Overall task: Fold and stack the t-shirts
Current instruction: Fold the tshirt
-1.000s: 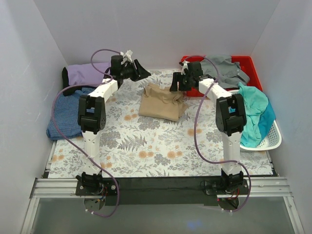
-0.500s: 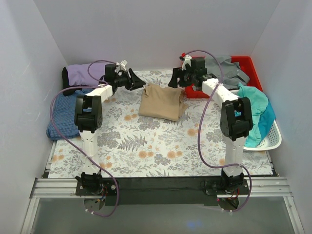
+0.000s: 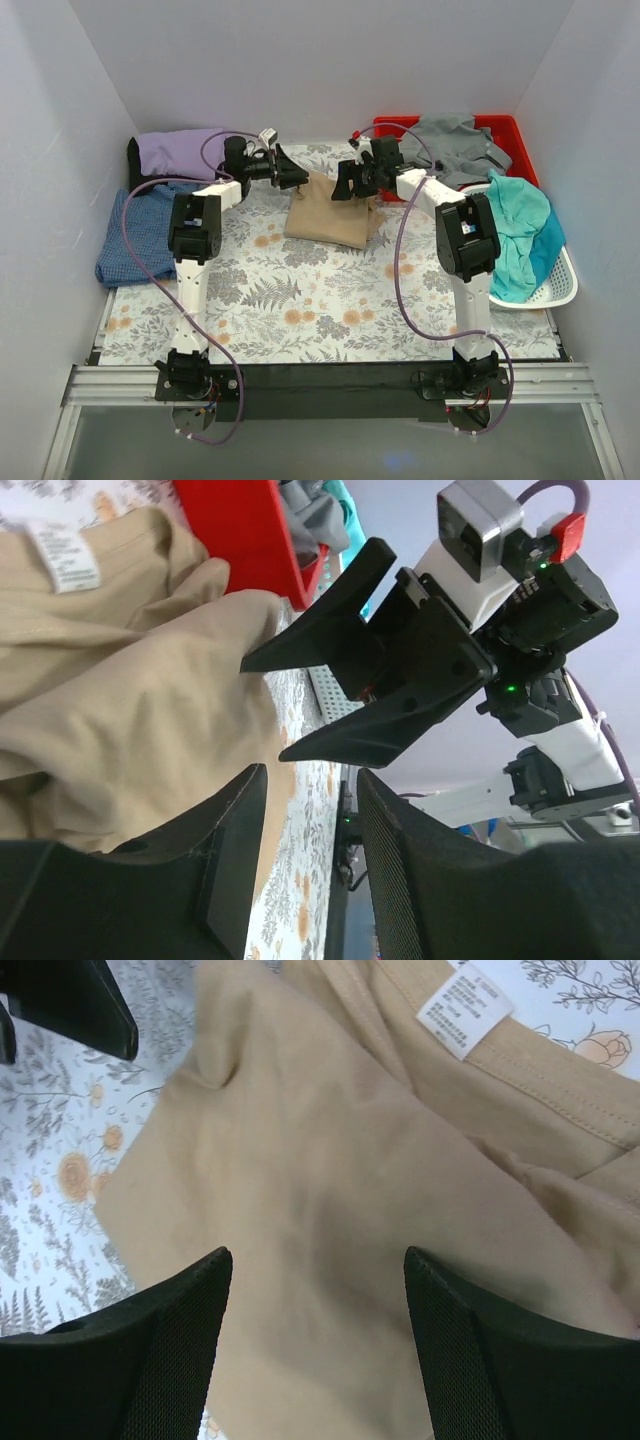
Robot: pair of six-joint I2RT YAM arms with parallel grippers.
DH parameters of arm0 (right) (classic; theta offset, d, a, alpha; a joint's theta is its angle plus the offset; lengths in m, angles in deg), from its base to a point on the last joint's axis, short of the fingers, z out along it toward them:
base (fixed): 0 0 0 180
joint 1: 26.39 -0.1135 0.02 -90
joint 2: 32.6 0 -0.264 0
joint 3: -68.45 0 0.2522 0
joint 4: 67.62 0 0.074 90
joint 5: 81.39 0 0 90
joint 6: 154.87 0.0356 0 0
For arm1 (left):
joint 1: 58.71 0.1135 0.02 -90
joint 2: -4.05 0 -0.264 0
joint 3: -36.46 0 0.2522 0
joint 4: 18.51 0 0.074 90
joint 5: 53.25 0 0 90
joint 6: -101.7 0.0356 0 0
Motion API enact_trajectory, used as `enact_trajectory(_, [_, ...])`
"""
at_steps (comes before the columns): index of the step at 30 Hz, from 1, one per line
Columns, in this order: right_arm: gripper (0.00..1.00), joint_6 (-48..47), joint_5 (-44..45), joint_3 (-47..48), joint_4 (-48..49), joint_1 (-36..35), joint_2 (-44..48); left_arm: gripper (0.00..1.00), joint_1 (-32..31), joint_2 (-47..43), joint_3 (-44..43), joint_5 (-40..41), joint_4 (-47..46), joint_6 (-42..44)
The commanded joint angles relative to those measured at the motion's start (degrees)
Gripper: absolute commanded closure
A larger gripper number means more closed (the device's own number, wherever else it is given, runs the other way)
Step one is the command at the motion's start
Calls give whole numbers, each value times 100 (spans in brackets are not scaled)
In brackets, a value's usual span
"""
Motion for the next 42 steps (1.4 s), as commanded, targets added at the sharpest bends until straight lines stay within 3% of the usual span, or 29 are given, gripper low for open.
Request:
enact_trajectory(1, [25,-16,146,486,-147,29,-295,61,-40,273,-313,-460,-500,-752])
enact_trajectory(4, [25,-51,305,689,-165,38,-488,61,-49,423,-470,-373,-247,-508])
enact_trajectory(5, [25,-68,340,742,-183,38,-532,62,-49,467,-602,-355,233,-341])
enact_trajectory(10, [25,-51,419,1005,-218,64,-752,62,-128,722,-1533,408,2485,1732])
enact_trajectory(11, [25,-68,428,1041,-235,64,-778,62,-146,783,-1726,854,3080,1961])
enact_trajectory(17, [24,-165,577,1313,-315,82,-1042,63,-374,739,-2210,2868,4402,3640])
enact_trajectory(21, [24,-191,604,1480,-367,99,-1174,63,-523,915,-2545,3555,4755,4150])
enact_trajectory(23, [24,-226,656,1515,-350,99,-1183,63,-698,863,-2519,4336,4878,4632])
enact_trajectory(25, [24,-349,665,1542,-341,91,-1174,62,-796,661,-2265,4950,4739,4819])
enact_trajectory(29, [23,-516,858,1577,-323,99,-1165,57,-945,318,-1807,5279,3739,5074])
enact_trajectory(34, [23,-718,1262,1568,-359,99,-1139,56,-1086,335,-2115,5568,3613,5505])
enact_trajectory(37, [23,-964,1369,1419,-157,99,-867,56,-1130,29,-1791,6042,3473,5628])
enact_trajectory(42, [21,-1360,1596,1235,2,46,-77,51,-1139,-1620,300,7166,1779,5935])
